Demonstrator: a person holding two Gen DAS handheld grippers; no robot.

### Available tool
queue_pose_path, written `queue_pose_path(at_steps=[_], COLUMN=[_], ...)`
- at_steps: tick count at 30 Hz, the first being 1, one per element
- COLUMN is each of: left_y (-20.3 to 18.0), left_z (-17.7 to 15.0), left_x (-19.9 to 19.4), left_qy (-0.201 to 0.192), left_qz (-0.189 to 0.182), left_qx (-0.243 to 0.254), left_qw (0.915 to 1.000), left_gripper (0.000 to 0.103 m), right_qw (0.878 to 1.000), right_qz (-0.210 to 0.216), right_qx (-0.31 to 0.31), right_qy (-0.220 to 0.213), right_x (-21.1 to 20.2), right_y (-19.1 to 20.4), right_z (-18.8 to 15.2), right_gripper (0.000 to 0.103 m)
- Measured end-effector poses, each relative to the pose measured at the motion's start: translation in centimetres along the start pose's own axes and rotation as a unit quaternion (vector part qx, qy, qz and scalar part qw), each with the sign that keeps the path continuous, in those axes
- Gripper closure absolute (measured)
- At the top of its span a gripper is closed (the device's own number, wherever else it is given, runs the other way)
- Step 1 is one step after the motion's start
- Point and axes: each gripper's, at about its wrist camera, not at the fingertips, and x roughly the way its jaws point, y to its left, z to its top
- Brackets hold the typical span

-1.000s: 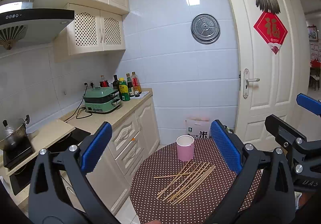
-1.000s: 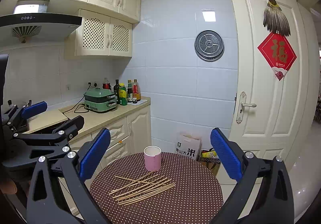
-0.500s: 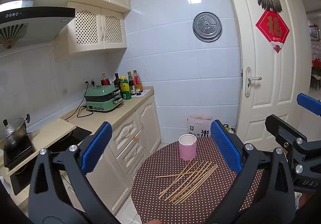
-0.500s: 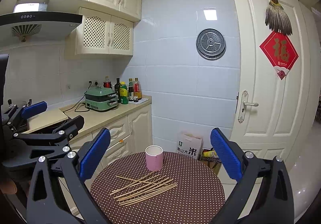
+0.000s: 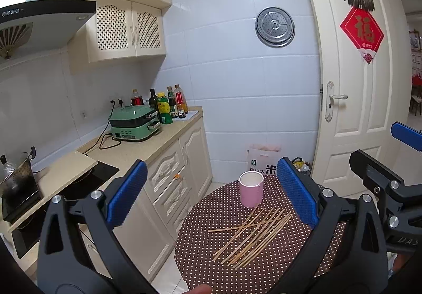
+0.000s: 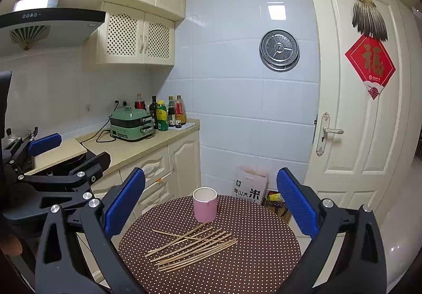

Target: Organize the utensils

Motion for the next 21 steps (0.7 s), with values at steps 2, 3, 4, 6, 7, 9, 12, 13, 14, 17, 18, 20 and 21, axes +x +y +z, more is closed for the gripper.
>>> queue_pose_path(at_steps=[2, 3, 4, 6, 7, 9, 12, 13, 14, 17, 18, 20, 21], left_y=[0.3, 0.5, 0.5, 0.9, 1.0, 1.2, 1.8, 2.0, 2.2, 2.8, 2.9, 3.1, 3.2], left_z=[-0.1, -0.2, -0.2, -0.4, -0.4, -0.5, -0.9, -1.0, -1.1, -1.4, -1.5, -1.9, -2.2], left_x=[0.7, 1.1, 1.4, 2.4, 2.8, 3.8, 5.7, 6.5, 7.1, 9.3, 10.0, 11.9, 12.8], left_qy=[0.004, 0.007, 0.009, 0.016, 0.019, 0.026, 0.043, 0.050, 0.055, 0.075, 0.081, 0.100, 0.109], left_qz=[-0.002, -0.002, -0.004, -0.008, -0.009, -0.013, -0.021, -0.025, -0.028, -0.046, -0.052, -0.069, -0.077], left_qx=[0.000, 0.001, 0.001, 0.001, 0.001, 0.002, 0.003, 0.004, 0.005, 0.007, 0.008, 0.011, 0.012], left_qw=[1.0000, 1.0000, 1.0000, 0.9998, 0.9998, 0.9996, 0.9988, 0.9984, 0.9981, 0.9961, 0.9953, 0.9926, 0.9910], left_gripper=[0.006, 0.006, 0.006, 0.006, 0.006, 0.006, 0.006, 0.006, 0.006, 0.006, 0.006, 0.006, 0.006], right_qw=[1.000, 1.000, 1.000, 1.000, 1.000, 1.000, 0.999, 0.999, 0.999, 0.997, 0.997, 0.995, 0.994], right_qz=[-0.001, -0.003, -0.003, -0.006, -0.006, -0.009, -0.014, -0.017, -0.019, -0.027, -0.031, -0.037, -0.043], right_qx=[0.000, 0.001, 0.002, 0.001, 0.000, 0.000, 0.004, 0.006, 0.007, 0.010, 0.011, 0.014, 0.016], right_qy=[0.006, 0.009, 0.012, 0.016, 0.019, 0.025, 0.040, 0.045, 0.049, 0.065, 0.072, 0.089, 0.098], right_x=[0.7, 1.0, 1.4, 2.1, 2.5, 3.4, 4.9, 5.5, 5.9, 7.7, 8.4, 9.7, 10.3], right_y=[0.3, 0.4, 0.5, 0.9, 1.1, 1.3, 1.8, 2.0, 2.1, 2.7, 2.8, 3.0, 3.1], right_z=[-0.1, -0.1, -0.2, -0.3, -0.4, -0.6, -0.9, -1.0, -1.1, -1.4, -1.5, -1.7, -2.0], right_gripper=[0.007, 0.007, 0.007, 0.007, 0.007, 0.007, 0.007, 0.007, 0.007, 0.007, 0.007, 0.007, 0.007])
